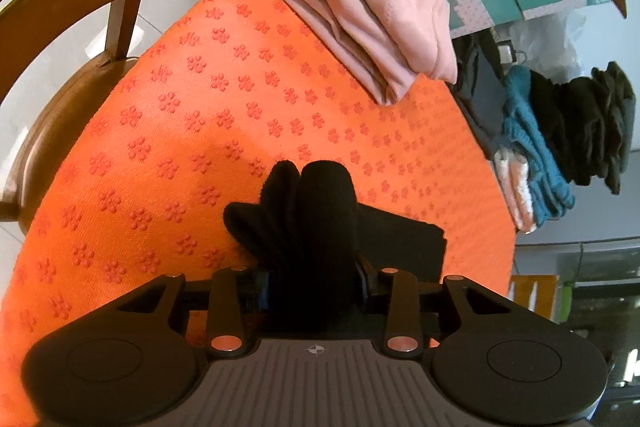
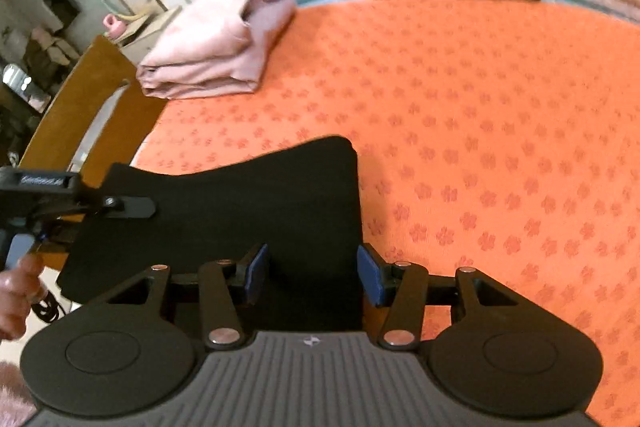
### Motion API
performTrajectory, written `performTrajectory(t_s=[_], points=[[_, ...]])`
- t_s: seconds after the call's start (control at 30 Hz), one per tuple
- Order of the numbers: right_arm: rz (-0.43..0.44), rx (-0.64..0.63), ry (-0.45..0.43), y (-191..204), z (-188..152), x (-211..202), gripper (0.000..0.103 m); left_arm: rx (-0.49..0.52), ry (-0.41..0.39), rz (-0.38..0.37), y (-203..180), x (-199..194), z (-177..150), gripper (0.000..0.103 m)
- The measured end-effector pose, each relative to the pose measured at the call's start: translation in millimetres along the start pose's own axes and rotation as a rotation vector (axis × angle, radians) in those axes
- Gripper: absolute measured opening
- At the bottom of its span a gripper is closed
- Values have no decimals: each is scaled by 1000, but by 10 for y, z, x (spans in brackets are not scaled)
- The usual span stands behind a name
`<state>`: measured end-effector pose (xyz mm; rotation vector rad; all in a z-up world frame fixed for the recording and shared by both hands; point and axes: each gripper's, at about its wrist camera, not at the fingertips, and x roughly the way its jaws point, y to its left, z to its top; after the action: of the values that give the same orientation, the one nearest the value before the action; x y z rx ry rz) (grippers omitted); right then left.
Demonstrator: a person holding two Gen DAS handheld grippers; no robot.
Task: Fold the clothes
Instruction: 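Lift the black bundle with both grippers and carry it onto the pink stack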
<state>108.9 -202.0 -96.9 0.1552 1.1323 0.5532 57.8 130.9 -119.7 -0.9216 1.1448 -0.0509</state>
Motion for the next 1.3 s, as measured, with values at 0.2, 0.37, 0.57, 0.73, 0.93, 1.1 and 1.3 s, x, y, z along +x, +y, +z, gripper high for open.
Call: performTrajectory(t_s=[0.2, 0.37, 0.57, 0.73, 0.93, 1.1, 1.3], points=[[-23, 7, 4, 50, -17, 77, 57, 32, -32, 20, -61, -32, -70, 37], [-48, 56, -37, -20, -2, 85, 55, 55, -62, 40, -142, -81, -139, 36], [-17, 92, -40, -85, -28, 83, 53, 70, -93, 65, -216, -129, -238, 36], [27, 77, -21, -89, -40, 68, 51, 70, -124, 88, -267, -199, -370, 36], [71, 8, -12, -44, -13, -41, 20, 68, -161, 82, -360, -352, -365, 35], [111, -26, -29, 30, 0, -224, 19, 68, -191, 71, -447, -490, -329, 34], [166, 17, -91, 69, 124, -505, 19, 69, -228, 58, -551, -655, -287, 34]])
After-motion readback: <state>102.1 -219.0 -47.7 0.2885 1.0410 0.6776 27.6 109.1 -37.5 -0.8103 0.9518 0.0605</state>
